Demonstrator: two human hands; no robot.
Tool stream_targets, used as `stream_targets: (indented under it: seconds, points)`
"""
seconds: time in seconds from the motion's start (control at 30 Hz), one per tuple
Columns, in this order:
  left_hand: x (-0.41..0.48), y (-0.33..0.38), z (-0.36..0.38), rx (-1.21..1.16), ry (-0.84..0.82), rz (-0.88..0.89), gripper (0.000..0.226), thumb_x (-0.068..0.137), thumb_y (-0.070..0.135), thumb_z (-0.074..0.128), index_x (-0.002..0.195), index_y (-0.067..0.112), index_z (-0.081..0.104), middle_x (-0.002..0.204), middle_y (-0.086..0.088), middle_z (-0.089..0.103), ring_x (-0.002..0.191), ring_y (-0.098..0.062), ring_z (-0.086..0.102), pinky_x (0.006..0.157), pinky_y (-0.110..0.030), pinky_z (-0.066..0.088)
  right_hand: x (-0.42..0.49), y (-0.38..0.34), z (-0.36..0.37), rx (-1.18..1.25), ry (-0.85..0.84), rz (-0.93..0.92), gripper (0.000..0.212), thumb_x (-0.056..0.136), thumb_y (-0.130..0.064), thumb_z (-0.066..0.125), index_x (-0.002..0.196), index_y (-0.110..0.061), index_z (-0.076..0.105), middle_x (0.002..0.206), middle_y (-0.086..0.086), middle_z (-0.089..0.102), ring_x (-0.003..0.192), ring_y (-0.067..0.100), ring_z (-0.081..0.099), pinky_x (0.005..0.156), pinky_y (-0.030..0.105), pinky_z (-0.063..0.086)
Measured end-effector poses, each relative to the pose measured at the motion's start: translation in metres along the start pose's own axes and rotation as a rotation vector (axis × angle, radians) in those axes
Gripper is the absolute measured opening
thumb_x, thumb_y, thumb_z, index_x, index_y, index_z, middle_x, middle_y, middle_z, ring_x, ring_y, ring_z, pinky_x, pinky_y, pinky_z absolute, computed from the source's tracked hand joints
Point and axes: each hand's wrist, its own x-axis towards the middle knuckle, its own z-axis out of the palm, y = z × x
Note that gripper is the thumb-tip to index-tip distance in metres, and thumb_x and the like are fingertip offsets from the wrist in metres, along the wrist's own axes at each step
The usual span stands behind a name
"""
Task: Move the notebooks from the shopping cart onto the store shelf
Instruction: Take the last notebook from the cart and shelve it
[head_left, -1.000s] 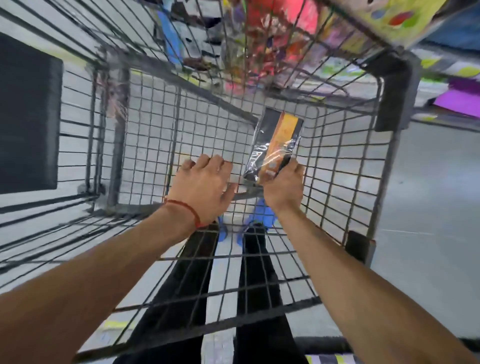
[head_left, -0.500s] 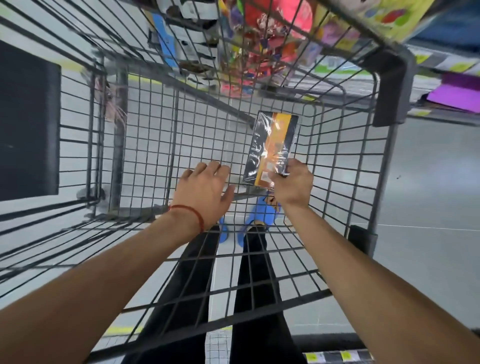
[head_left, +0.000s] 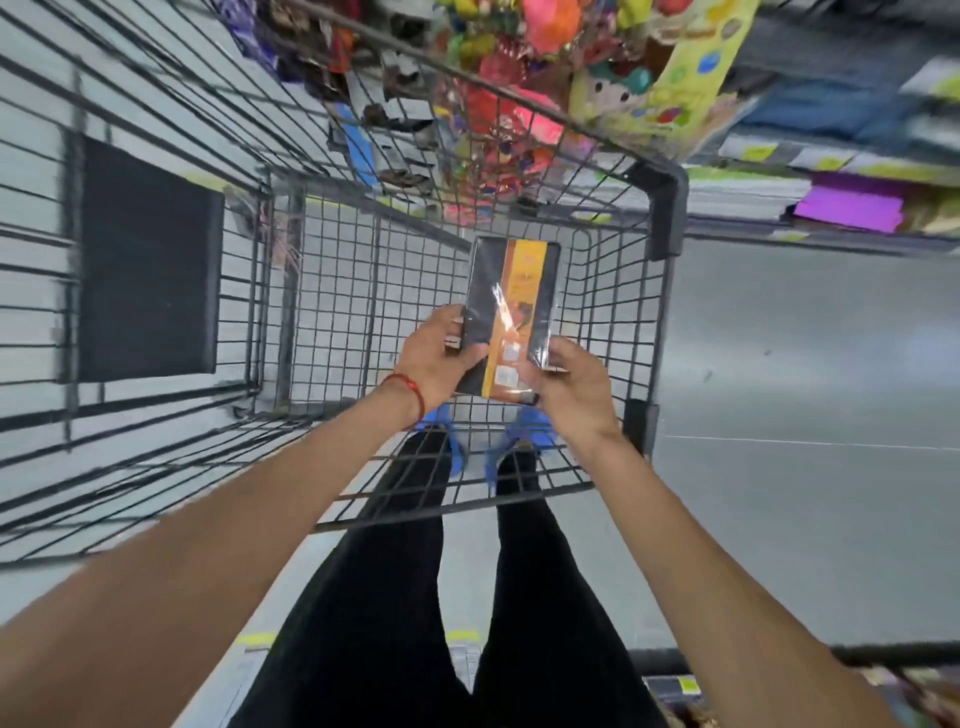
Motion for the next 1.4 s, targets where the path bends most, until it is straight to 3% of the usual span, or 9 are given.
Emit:
stream_targets:
  seconds: [0.2, 0.3, 0.57, 0.77, 0.9, 0.97, 1.07, 1.2, 1.4]
  points:
    - [-0.047, 0.034, 0.003, -0.067, 0.035, 0.049, 0.046, 0.087, 0.010, 0.073, 0.128, 0.013, 0.053, 0.106, 0.002, 0.064, 0.088, -0.013, 0.062, 0.065, -0.021, 0.053, -0.044, -0.024, -0.030, 0.056, 0.014, -0.053, 0.029, 0.083, -0.012, 0.080, 0.105, -0.029, 0.076, 0.100, -0.003, 0.076, 0.095, 0.027, 0.072, 0.086, 0.049, 0.060]
    - [-0.068, 0.056, 0.016, -0.065, 0.033, 0.107, 0.045, 0.086, 0.009, 0.073, 0.127, 0.013, 0.055, 0.113, -0.006, 0.066, 0.090, -0.020, 0.064, 0.072, -0.034, 0.057, -0.065, -0.034, -0.055, 0.111, 0.053, -0.108, 0.030, 0.082, -0.008, 0.080, 0.109, -0.020, 0.075, 0.100, -0.001, 0.077, 0.093, 0.026, 0.073, 0.083, 0.040, 0.061]
    - [-0.118, 0.115, 0.096, -0.037, 0.032, 0.217, 0.034, 0.086, 0.008, 0.073, 0.114, 0.017, 0.057, 0.104, 0.004, 0.062, 0.085, -0.009, 0.063, 0.069, -0.017, 0.056, -0.104, -0.024, -0.156, 0.244, 0.049, -0.211, 0.025, 0.088, -0.002, 0.072, 0.111, -0.012, 0.072, 0.103, 0.006, 0.076, 0.085, 0.019, 0.071, 0.076, 0.036, 0.058]
    - [-0.148, 0.152, 0.193, -0.009, 0.062, 0.277, 0.031, 0.090, 0.005, 0.068, 0.114, 0.019, 0.053, 0.100, 0.007, 0.057, 0.088, -0.013, 0.059, 0.068, -0.015, 0.052, -0.122, 0.000, -0.255, 0.282, 0.016, -0.240, 0.025, 0.092, -0.005, 0.069, 0.106, -0.025, 0.074, 0.100, 0.004, 0.077, 0.086, 0.024, 0.073, 0.078, 0.038, 0.059]
    - [-0.156, 0.177, 0.255, 0.000, 0.032, 0.263, 0.030, 0.089, 0.011, 0.070, 0.110, 0.023, 0.053, 0.113, -0.005, 0.060, 0.084, -0.022, 0.061, 0.079, -0.044, 0.058, -0.129, 0.010, -0.322, 0.269, 0.036, -0.271, 0.021, 0.093, -0.007, 0.067, 0.105, -0.023, 0.074, 0.098, 0.005, 0.077, 0.090, 0.025, 0.074, 0.080, 0.038, 0.060]
    - [-0.155, 0.193, 0.285, -0.001, 0.010, 0.251, 0.029, 0.089, 0.011, 0.071, 0.110, 0.023, 0.055, 0.115, -0.008, 0.059, 0.089, -0.024, 0.064, 0.086, -0.047, 0.057, -0.132, 0.013, -0.355, 0.309, 0.053, -0.280, 0.021, 0.095, -0.004, 0.064, 0.106, -0.019, 0.073, 0.098, 0.009, 0.076, 0.087, 0.026, 0.074, 0.074, 0.037, 0.061]
    - [-0.153, 0.221, 0.328, -0.007, -0.061, 0.267, 0.025, 0.089, 0.010, 0.069, 0.102, 0.026, 0.056, 0.106, -0.004, 0.059, 0.085, -0.020, 0.064, 0.081, -0.040, 0.057, -0.131, 0.018, -0.401, 0.337, 0.098, -0.284, 0.022, 0.095, -0.002, 0.063, 0.112, -0.014, 0.072, 0.103, 0.017, 0.074, 0.090, 0.036, 0.073, 0.076, 0.044, 0.062]
    - [-0.135, 0.261, 0.375, 0.041, -0.154, 0.266, 0.032, 0.087, 0.008, 0.072, 0.113, 0.015, 0.054, 0.110, -0.010, 0.059, 0.092, -0.028, 0.065, 0.075, -0.042, 0.059, -0.121, 0.018, -0.460, 0.373, 0.156, -0.276, 0.024, 0.095, 0.001, 0.061, 0.116, -0.009, 0.070, 0.102, 0.014, 0.074, 0.081, 0.019, 0.074, 0.066, 0.028, 0.059]
    - [-0.091, 0.328, 0.448, 0.077, -0.266, 0.269, 0.035, 0.089, 0.004, 0.068, 0.118, 0.015, 0.053, 0.095, 0.004, 0.061, 0.079, -0.009, 0.064, 0.061, -0.021, 0.056, -0.091, 0.010, -0.552, 0.349, 0.223, -0.275, 0.022, 0.095, -0.003, 0.063, 0.113, -0.014, 0.072, 0.093, 0.002, 0.076, 0.076, 0.014, 0.071, 0.071, 0.031, 0.060]
